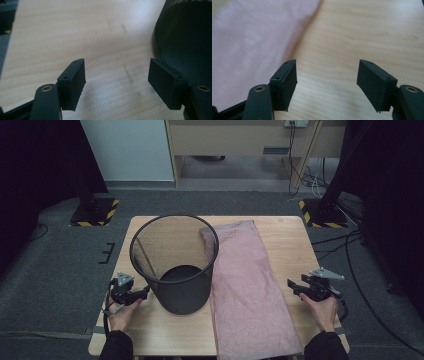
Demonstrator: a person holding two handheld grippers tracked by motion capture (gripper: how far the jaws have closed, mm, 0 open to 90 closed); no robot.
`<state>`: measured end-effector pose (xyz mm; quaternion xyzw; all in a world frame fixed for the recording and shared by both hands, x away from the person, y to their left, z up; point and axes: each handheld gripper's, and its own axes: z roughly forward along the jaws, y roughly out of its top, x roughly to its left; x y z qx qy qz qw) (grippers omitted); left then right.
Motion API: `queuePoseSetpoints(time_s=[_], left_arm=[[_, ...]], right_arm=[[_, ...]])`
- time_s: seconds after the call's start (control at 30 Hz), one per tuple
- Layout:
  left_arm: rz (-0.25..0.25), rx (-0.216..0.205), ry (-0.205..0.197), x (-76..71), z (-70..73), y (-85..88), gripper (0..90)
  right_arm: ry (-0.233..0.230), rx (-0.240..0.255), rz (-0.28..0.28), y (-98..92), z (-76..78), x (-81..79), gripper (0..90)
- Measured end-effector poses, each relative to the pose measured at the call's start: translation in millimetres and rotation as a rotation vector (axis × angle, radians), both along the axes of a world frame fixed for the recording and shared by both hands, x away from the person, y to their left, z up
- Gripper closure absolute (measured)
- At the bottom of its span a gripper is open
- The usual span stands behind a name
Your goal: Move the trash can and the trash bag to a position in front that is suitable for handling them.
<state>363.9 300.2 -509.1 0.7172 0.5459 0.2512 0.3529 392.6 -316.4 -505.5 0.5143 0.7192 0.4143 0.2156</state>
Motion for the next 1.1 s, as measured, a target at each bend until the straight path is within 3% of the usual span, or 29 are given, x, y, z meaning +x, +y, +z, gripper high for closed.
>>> queuePoseSetpoints(time_s=[0.13, 0.27, 0.33, 0.43, 0.63, 0.67, 0.73, 0.77, 0.8, 0.93, 1.1], left_arm=[[0.001, -0.032, -0.04, -6.5, 9.0, 0.3, 29.6], [0.0, -0.067, -0.067, -10.9, 14.5, 0.7, 31.2], [0.007, -0.094, -0.078, -10.6, 16.6, 1.5, 31.9], [0.033, -0.141, -0.115, -10.5, 19.4, 3.2, 33.2], [0.043, -0.145, -0.127, -10.8, 21.0, 4.5, 36.5], [0.044, -0.149, -0.128, -10.6, 21.4, 4.5, 36.6], [0.044, -0.151, -0.127, -10.5, 21.8, 4.6, 36.6], [0.043, -0.152, -0.128, -10.8, 22.2, 5.3, 36.6], [0.043, -0.152, -0.128, -10.8, 22.2, 5.3, 36.6], [0.05, -0.173, -0.133, -12.1, 22.9, 8.1, 36.7], [0.048, -0.189, -0.137, -12.9, 23.3, 7.6, 36.9]], right_arm=[[-0.015, 0.024, 0.039, 12.1, 10.2, 0.7, 30.9], [0.011, 0.03, 0.074, 29.5, 9.9, 5.1, 31.8], [0.078, 0.024, 0.093, 41.5, 0.9, 10.4, 31.7], [0.108, 0.014, 0.105, 46.9, -5.9, 14.9, 32.6], [0.154, -0.007, 0.128, 52.5, -16.4, 17.3, 39.3], [0.165, -0.034, 0.149, 54.1, -20.1, 16.2, 47.4], [0.166, -0.039, 0.155, 54.6, -21.2, 15.8, 51.8], [0.164, -0.043, 0.168, 55.5, -22.2, 14.4, 64.4], [0.164, -0.043, 0.168, 55.5, -22.2, 14.4, 64.4], [0.144, -0.021, 0.159, 50.2, -18.6, 10.6, 86.5], [0.159, -0.033, 0.112, 38.4, -19.8, 6.5, 90.0]])
